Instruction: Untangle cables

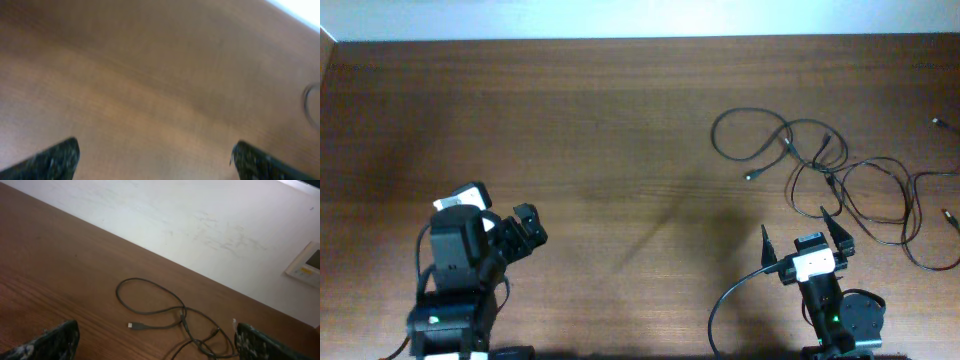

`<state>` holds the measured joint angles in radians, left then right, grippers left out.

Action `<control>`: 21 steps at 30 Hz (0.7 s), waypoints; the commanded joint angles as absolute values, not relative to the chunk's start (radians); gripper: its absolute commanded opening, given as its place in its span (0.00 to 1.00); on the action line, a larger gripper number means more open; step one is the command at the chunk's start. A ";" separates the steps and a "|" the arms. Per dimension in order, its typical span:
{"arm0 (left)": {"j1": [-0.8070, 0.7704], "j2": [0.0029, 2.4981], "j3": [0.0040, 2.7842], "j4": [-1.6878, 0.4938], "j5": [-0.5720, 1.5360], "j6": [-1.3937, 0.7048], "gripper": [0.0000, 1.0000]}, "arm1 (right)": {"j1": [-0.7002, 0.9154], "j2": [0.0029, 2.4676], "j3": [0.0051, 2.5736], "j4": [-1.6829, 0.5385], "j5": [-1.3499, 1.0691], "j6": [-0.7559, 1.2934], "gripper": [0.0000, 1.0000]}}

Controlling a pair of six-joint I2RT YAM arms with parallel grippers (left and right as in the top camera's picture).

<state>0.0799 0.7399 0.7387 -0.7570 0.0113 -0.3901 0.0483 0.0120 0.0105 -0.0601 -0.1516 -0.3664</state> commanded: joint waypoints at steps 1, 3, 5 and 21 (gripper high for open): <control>0.081 0.666 0.528 -0.502 0.023 -0.399 0.99 | 0.044 0.004 0.006 -0.065 -0.150 -0.358 0.98; 0.081 0.606 0.358 -0.281 0.046 -0.400 0.99 | 0.044 0.004 0.006 -0.065 -0.150 -0.358 0.99; 0.080 0.552 0.217 -0.092 0.084 -0.399 0.99 | 0.044 0.004 0.006 -0.065 -0.150 -0.358 0.98; 0.055 0.104 0.009 -0.076 0.080 -0.073 0.99 | 0.044 0.004 0.006 -0.065 -0.150 -0.358 0.98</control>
